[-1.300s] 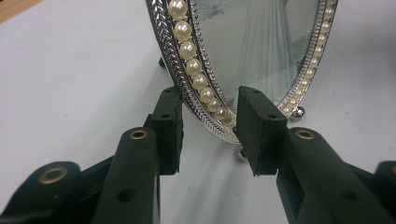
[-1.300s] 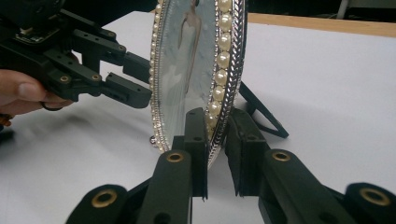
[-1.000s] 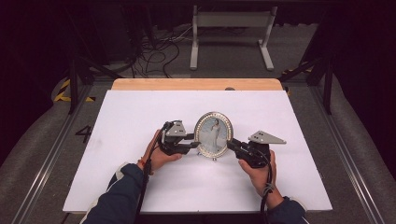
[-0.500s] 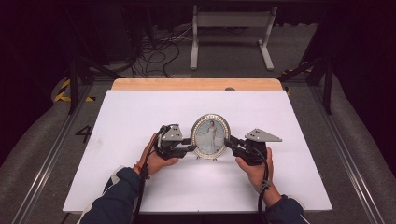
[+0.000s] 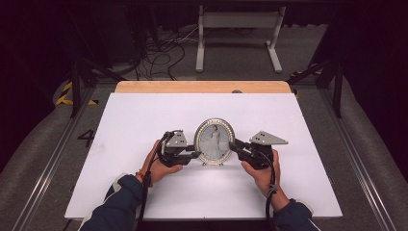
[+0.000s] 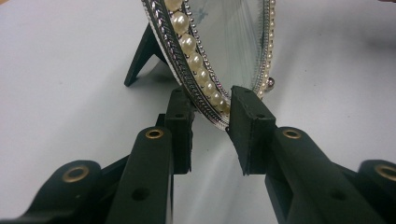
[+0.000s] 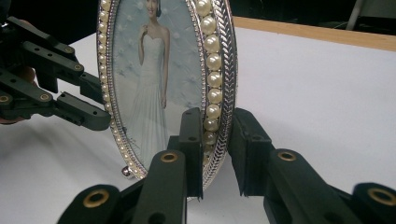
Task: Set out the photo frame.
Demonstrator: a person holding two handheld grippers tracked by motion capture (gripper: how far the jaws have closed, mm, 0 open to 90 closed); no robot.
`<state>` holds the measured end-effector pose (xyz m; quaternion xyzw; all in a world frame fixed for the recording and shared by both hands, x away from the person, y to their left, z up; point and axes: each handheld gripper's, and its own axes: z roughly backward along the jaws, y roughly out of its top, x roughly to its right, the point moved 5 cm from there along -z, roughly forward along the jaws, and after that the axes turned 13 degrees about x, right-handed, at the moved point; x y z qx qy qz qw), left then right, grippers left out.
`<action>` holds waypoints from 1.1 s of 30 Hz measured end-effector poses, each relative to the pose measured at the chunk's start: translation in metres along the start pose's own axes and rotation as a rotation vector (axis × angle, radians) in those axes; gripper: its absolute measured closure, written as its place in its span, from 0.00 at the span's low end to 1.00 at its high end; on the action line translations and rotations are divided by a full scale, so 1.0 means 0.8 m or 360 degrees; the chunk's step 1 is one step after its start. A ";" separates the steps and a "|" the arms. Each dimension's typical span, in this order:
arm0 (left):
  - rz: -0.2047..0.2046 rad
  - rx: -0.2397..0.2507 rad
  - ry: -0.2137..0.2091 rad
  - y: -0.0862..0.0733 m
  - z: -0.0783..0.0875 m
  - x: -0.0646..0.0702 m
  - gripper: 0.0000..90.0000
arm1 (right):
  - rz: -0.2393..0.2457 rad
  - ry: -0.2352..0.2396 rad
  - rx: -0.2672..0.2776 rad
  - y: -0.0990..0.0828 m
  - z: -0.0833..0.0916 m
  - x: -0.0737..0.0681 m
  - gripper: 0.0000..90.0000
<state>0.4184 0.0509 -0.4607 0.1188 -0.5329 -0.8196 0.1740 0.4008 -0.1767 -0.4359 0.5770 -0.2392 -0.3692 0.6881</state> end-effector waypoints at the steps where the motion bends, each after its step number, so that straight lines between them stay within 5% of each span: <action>1: -0.0004 -0.0007 0.0001 0.000 0.000 0.000 0.78 | 0.0004 0.0002 0.0001 0.000 0.000 -0.001 0.84; 33: -0.0048 -0.0008 0.0013 0.001 0.001 -0.005 0.79 | 0.0083 -0.0037 -0.0025 -0.001 0.001 -0.007 0.83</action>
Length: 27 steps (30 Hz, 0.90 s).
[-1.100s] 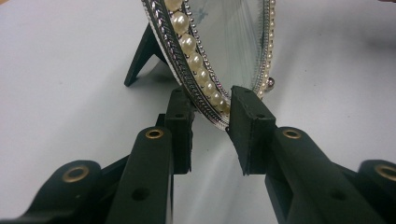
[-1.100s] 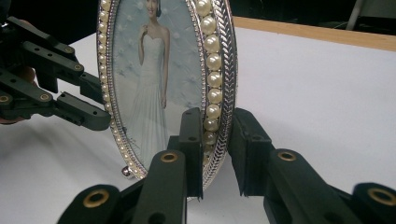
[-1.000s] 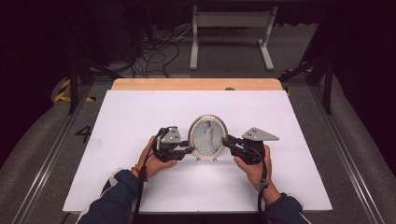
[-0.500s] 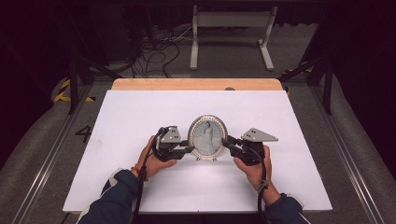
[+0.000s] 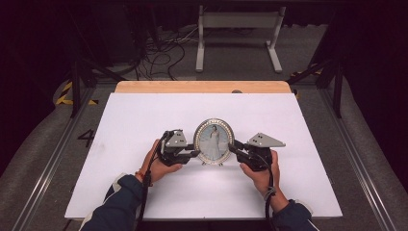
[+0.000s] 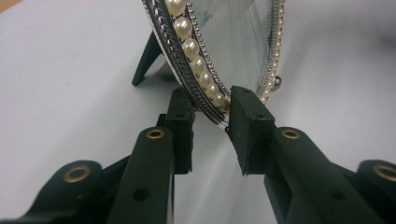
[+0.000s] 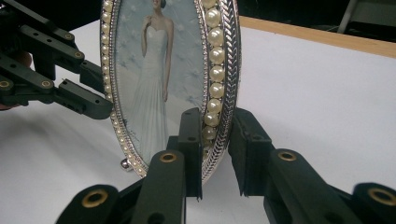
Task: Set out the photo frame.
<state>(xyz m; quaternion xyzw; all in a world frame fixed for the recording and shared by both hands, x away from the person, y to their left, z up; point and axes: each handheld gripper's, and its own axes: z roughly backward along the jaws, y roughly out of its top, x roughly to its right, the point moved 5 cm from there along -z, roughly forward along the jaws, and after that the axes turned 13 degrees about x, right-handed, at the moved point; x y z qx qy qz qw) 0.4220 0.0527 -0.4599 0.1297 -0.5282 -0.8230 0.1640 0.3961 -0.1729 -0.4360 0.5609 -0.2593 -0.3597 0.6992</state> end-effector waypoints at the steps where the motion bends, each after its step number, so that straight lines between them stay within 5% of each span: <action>1: -0.0004 0.0000 0.0003 0.000 0.000 0.000 0.79 | 0.0002 0.0000 0.0000 0.000 0.000 0.000 0.83; 7: -0.0056 0.0002 0.0038 0.000 0.001 0.004 0.77 | 0.0034 0.0000 -0.0023 -0.002 0.000 -0.002 0.80; 18: -0.0048 0.0036 0.0053 0.001 0.007 0.004 0.77 | 0.0087 0.0003 -0.0055 -0.004 0.002 -0.001 0.75; 27: -0.0058 0.0040 0.0091 0.001 0.009 0.008 0.64 | 0.0139 -0.0009 -0.0117 -0.001 0.005 0.003 0.52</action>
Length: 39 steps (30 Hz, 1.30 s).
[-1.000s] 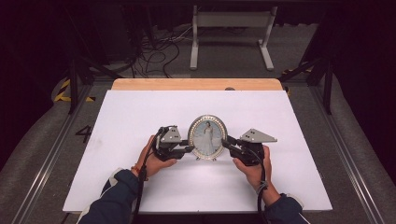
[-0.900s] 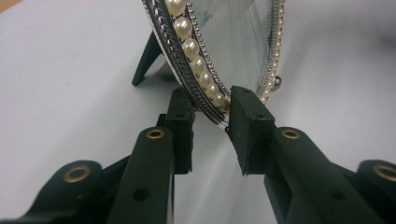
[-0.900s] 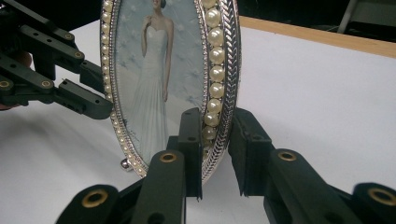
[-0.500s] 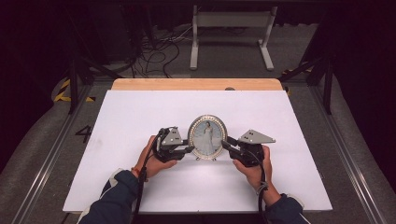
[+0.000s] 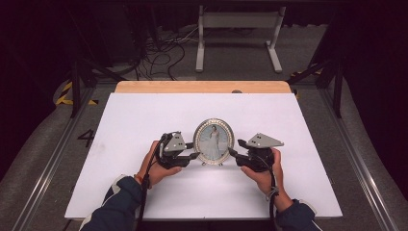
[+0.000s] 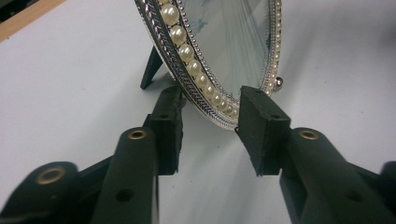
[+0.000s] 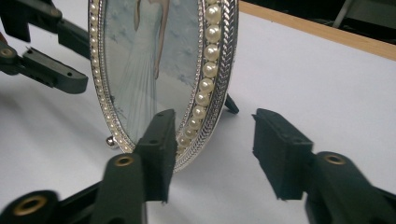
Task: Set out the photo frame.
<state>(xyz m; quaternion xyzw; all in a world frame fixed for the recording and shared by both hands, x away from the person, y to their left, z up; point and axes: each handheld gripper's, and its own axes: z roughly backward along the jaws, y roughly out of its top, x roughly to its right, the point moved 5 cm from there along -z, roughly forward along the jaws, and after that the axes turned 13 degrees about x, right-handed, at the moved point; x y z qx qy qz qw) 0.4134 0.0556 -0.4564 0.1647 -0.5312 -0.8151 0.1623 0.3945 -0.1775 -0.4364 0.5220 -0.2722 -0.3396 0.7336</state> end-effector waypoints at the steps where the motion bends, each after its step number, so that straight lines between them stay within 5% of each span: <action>1: -0.0001 -0.0007 0.0001 -0.001 0.000 0.000 0.59 | 0.0015 -0.0004 -0.0016 -0.001 0.000 0.000 0.48; 12: -0.0028 -0.0055 0.0090 -0.011 0.004 0.007 0.18 | 0.0114 0.0007 -0.0094 -0.009 -0.005 0.000 0.19; 20: -0.0063 -0.0063 0.0053 -0.017 0.014 0.012 0.08 | 0.0108 0.0041 -0.0108 -0.014 -0.006 0.000 0.06; 39: -0.0059 -0.0027 0.0209 -0.039 0.061 0.000 0.07 | 0.0238 -0.0022 -0.0169 -0.029 0.012 0.013 0.06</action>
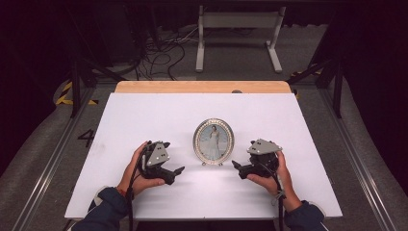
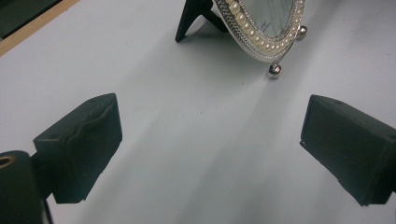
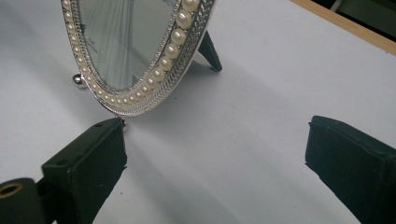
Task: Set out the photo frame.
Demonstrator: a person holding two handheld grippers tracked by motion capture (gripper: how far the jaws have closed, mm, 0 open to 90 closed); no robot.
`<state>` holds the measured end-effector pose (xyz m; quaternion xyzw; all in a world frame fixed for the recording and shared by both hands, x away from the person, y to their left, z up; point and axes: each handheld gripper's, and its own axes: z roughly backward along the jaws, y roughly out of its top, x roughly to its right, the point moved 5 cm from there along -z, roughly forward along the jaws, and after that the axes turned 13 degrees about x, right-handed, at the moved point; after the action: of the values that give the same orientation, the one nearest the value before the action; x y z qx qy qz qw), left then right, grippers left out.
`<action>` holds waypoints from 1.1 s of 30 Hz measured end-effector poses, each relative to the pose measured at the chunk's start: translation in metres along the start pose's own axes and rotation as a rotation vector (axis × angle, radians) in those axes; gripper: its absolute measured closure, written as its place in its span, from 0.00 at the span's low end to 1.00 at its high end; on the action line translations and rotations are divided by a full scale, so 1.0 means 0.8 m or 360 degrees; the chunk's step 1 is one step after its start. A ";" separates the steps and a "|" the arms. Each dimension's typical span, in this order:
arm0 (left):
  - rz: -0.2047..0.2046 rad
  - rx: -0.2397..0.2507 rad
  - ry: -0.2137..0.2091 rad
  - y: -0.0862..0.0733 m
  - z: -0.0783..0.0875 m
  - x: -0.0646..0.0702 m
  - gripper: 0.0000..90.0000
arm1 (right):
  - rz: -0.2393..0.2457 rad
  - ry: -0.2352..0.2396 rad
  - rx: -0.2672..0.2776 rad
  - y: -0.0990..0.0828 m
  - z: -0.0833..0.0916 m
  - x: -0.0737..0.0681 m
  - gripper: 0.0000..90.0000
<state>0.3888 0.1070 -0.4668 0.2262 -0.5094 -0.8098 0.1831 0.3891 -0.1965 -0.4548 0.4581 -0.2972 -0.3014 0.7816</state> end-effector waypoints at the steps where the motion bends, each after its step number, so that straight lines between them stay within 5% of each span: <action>1: -0.0001 0.0006 0.0005 -0.002 0.003 -0.002 0.07 | 0.0005 0.0000 0.0002 -0.001 0.001 0.001 0.06; 33: 0.0062 -0.0035 0.0217 -0.056 0.093 -0.046 0.07 | -0.0016 -0.0125 -0.0034 -0.043 0.064 0.047 0.06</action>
<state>0.3753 0.2000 -0.4727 0.2689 -0.4910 -0.7944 0.2356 0.3684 -0.2654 -0.4581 0.4390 -0.3220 -0.3261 0.7728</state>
